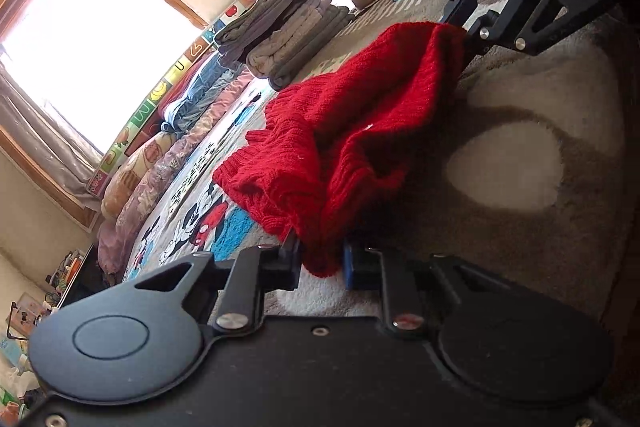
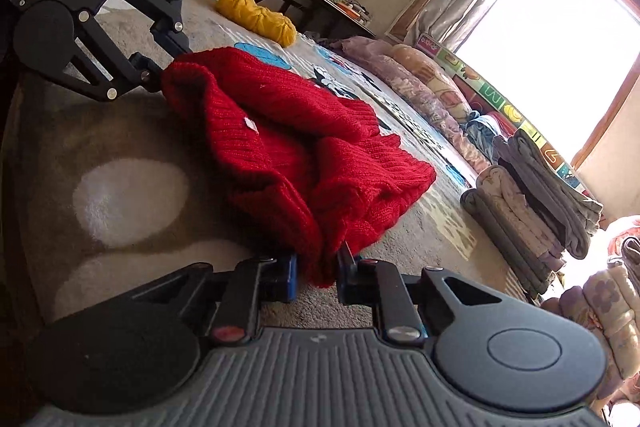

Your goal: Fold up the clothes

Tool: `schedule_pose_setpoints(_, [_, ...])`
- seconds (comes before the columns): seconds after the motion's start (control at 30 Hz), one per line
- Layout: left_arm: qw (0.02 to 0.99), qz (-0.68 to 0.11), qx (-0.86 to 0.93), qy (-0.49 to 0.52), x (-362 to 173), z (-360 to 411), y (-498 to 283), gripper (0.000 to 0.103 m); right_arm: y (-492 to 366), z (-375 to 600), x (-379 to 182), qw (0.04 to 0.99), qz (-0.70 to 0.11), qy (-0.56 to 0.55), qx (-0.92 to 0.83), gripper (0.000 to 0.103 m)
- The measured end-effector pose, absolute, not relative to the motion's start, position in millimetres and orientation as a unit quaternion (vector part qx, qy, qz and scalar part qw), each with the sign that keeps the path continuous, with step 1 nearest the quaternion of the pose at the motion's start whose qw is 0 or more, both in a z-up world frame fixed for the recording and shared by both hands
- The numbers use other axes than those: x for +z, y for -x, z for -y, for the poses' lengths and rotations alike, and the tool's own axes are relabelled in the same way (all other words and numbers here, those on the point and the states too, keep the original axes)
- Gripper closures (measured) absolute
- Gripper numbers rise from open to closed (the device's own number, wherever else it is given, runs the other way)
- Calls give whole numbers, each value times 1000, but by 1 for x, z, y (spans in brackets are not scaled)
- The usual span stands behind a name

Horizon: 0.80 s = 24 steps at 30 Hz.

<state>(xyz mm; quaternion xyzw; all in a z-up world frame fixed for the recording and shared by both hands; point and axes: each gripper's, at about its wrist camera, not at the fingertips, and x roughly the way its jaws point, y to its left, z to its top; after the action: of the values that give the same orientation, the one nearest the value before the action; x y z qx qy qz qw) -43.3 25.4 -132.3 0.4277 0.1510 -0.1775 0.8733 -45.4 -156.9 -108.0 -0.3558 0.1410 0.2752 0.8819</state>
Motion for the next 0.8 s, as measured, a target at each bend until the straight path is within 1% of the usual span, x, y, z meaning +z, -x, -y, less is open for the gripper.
schedule_pose_setpoints(0.2, [887, -153, -190, -393, -99, -30, 80, 86, 59, 163, -88, 888, -149, 325, 290, 84])
schedule_pose_setpoints(0.27, [894, -152, -198, -372, -84, -33, 90, 85, 71, 169, -71, 892, -145, 312, 294, 84])
schedule_pose_setpoints(0.43, [911, -157, -212, -318, -54, -38, 94, 85, 92, 180, -41, 897, -148, 286, 303, 84])
schedule_pose_setpoints(0.57, [929, -181, -204, -249, -33, -44, 75, 84, 88, 184, -20, 908, -151, 244, 306, 84])
schedule_pose_setpoints(0.8, [941, -213, -213, -152, -2, -49, 29, 84, 46, 192, 10, 927, -152, 154, 305, 84])
